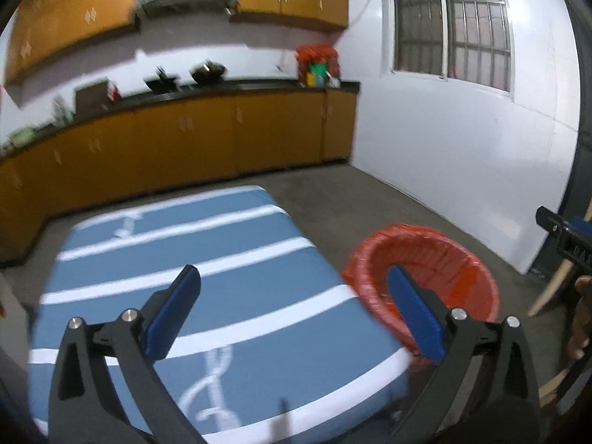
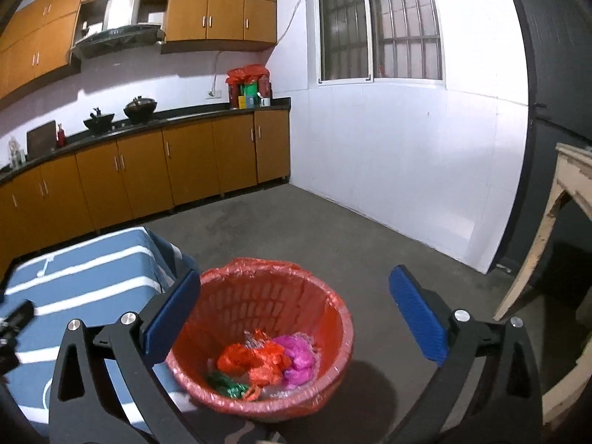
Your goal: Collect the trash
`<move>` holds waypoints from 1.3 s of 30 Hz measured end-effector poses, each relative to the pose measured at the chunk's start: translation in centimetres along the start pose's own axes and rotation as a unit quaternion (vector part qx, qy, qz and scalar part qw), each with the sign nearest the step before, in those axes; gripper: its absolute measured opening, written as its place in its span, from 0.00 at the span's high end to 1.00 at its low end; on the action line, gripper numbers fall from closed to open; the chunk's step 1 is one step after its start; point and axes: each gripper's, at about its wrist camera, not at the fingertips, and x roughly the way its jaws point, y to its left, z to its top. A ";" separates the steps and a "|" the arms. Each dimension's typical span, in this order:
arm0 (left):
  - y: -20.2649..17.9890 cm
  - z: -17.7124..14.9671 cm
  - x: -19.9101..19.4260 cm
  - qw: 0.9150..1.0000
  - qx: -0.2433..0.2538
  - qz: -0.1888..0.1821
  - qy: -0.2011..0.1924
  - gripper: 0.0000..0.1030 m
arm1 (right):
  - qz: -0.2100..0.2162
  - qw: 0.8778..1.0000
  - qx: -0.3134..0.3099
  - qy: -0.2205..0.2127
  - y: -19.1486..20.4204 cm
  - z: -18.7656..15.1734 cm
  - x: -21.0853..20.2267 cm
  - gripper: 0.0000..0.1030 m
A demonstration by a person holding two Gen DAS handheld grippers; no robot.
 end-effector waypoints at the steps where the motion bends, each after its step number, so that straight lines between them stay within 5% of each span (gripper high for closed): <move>1: 0.4 -0.3 -1.1 1.000 0.005 0.019 -0.007 0.04 | 0.006 1.000 -0.002 -0.002 0.2 -0.1 -0.4 0.02; 14: 4.4 -3.3 -7.2 0.995 -0.048 0.087 -0.027 0.04 | 0.054 0.996 -0.058 -0.031 4.9 -2.6 -6.0 0.02; 39: 4.9 -5.8 -12.1 0.991 -0.064 0.109 -0.047 0.04 | 0.079 0.994 -0.077 -0.023 6.9 -4.9 -9.6 0.02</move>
